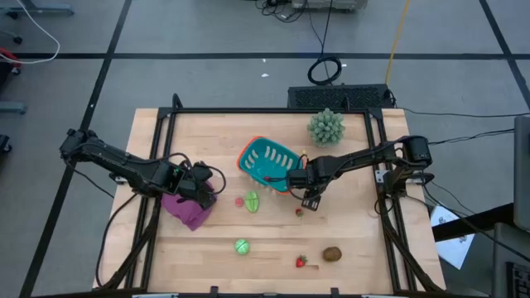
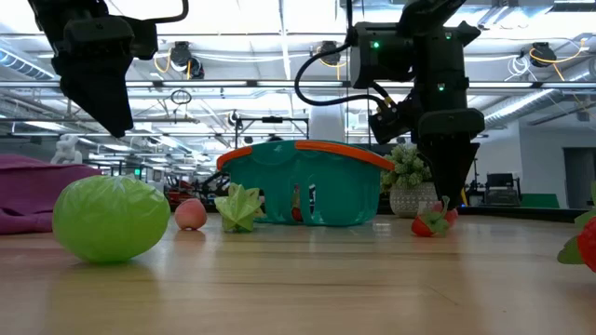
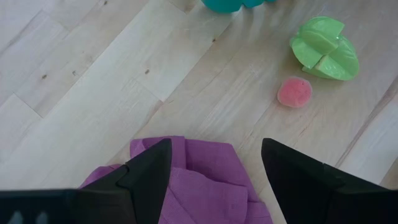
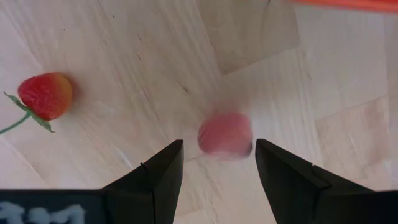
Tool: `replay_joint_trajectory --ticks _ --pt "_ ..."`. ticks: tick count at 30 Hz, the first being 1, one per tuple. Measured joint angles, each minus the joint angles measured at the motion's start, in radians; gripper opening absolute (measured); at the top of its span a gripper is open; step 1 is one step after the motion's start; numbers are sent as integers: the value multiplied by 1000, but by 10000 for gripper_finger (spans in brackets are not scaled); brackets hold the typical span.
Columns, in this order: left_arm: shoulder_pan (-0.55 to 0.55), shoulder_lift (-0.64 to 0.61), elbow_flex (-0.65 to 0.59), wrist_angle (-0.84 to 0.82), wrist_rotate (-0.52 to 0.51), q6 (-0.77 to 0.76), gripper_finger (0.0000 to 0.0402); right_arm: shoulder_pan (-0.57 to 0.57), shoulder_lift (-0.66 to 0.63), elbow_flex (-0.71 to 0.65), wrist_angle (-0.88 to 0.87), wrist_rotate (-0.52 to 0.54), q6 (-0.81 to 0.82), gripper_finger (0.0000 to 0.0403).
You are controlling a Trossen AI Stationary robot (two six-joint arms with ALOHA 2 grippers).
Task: Pick and placing Produce into tupperware
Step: Put the right pink peach into the blue basket
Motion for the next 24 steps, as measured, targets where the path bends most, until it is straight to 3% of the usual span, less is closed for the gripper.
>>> replay_joint_trajectory --ticks 24 --pt "0 0 0 0 2 -4 253 -49 0 0 35 3 -61 192"
